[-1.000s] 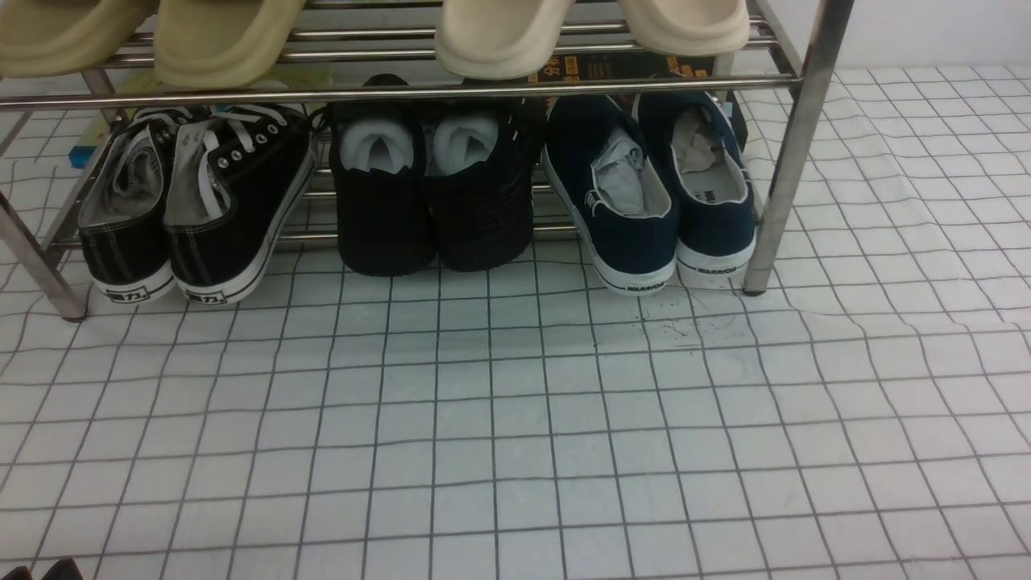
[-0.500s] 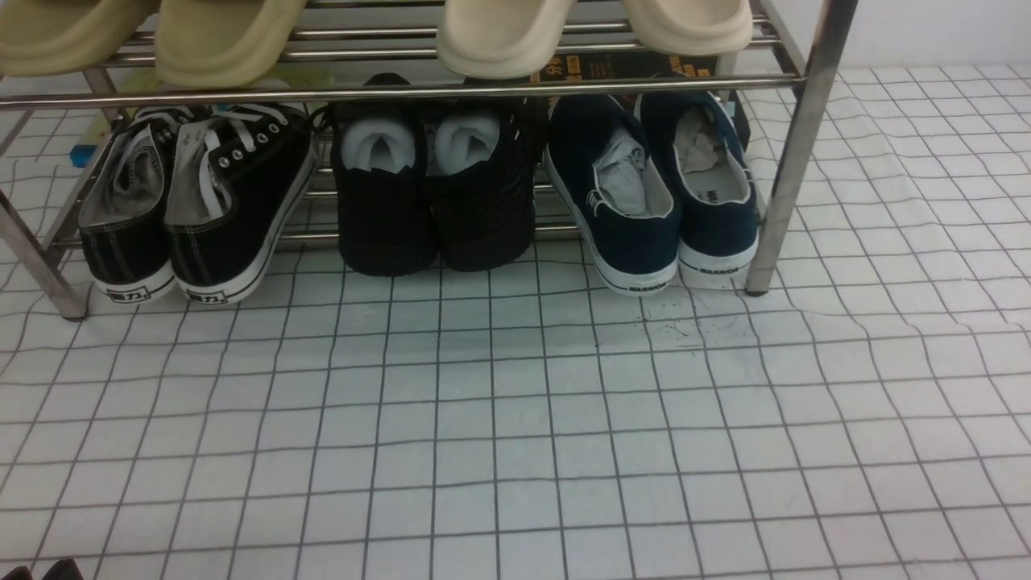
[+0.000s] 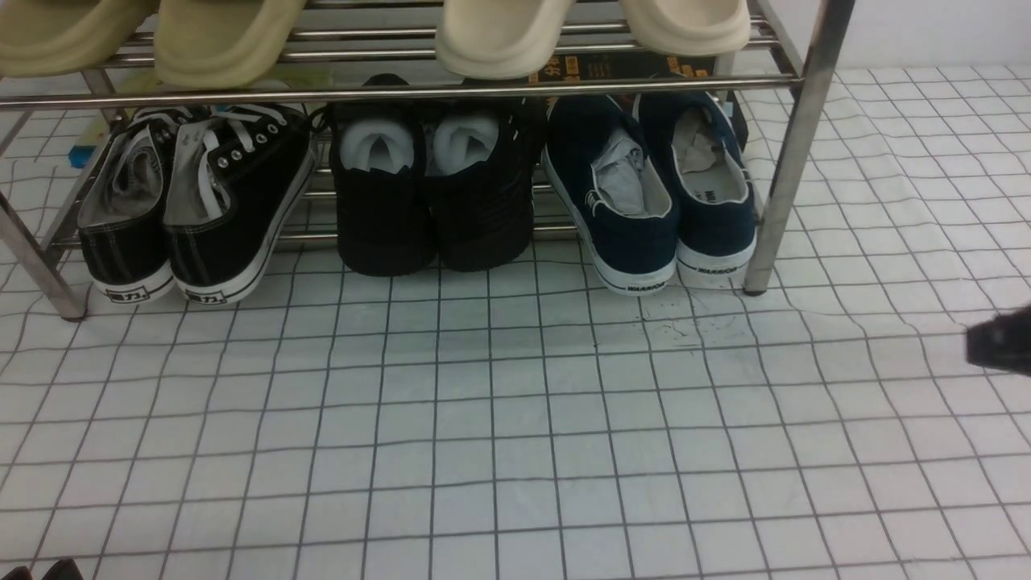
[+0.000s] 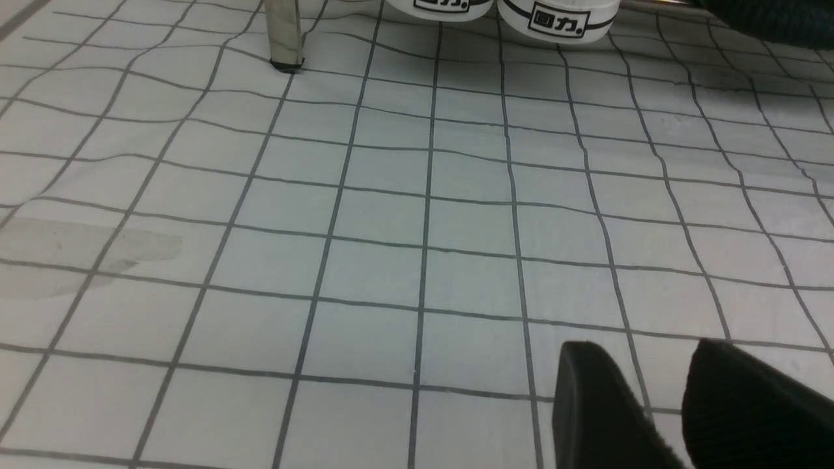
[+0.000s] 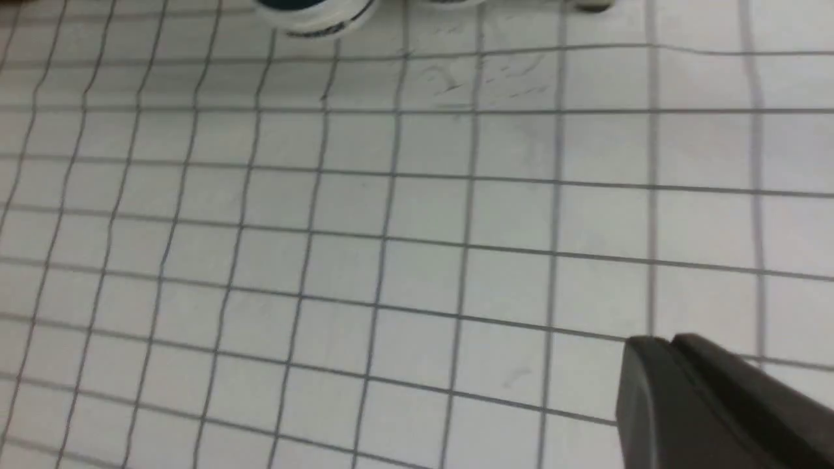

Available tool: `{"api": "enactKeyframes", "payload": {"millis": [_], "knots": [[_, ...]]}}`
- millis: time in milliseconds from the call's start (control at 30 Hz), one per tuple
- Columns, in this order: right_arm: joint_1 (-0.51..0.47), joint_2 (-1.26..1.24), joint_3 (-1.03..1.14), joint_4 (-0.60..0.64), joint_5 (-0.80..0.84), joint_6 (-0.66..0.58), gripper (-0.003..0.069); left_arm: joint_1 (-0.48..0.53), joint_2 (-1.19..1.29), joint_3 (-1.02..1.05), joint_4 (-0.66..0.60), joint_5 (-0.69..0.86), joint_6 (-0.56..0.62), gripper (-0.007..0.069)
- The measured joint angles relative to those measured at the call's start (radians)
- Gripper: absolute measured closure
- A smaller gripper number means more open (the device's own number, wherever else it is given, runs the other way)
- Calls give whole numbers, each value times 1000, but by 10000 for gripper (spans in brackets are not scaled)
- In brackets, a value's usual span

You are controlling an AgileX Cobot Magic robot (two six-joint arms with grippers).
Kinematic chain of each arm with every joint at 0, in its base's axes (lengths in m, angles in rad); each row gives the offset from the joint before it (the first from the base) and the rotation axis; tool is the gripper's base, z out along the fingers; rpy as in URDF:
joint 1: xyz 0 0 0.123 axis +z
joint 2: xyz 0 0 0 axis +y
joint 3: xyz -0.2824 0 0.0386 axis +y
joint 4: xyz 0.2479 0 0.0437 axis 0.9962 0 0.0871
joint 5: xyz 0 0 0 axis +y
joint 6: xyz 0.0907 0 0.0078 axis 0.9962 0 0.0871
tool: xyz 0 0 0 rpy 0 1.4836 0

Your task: Take the shoes off the shelf with your hand from the white checkered tablecloth.

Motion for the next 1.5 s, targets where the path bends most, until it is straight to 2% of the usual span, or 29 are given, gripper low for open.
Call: {"api": "enactKeyframes", "payload": {"millis": [100, 233, 367, 500, 733, 900, 1000, 1300, 1433, 1467, 1500], "knots": [[53, 127, -109, 33, 56, -42, 589, 0, 0, 0, 2, 0, 0, 385], [179, 341, -316, 34, 91, -65, 533, 0, 0, 0, 2, 0, 0, 385], [296, 510, -498, -15, 97, -64, 480, 0, 0, 0, 2, 0, 0, 385], [379, 651, -662, -77, 109, -64, 384, 0, 0, 0, 2, 0, 0, 385], [434, 835, -948, -275, 209, 85, 155, 0, 0, 0, 2, 0, 0, 385], [446, 838, -999, -363, 198, 152, 87, 0, 0, 0, 2, 0, 0, 385], [445, 838, -1000, -408, 173, 170, 79, 0, 0, 0, 2, 0, 0, 385], [439, 879, -1001, -437, 105, 175, 87, 0, 0, 0, 3, 0, 0, 385], [439, 936, -1001, -460, 94, 175, 176, 0, 0, 0, 7, 0, 0, 385], [439, 936, -1001, -460, 94, 175, 176, 0, 0, 0, 7, 0, 0, 385], [439, 949, -1001, -465, 93, 175, 259, 0, 0, 0, 8, 0, 0, 385]]}}
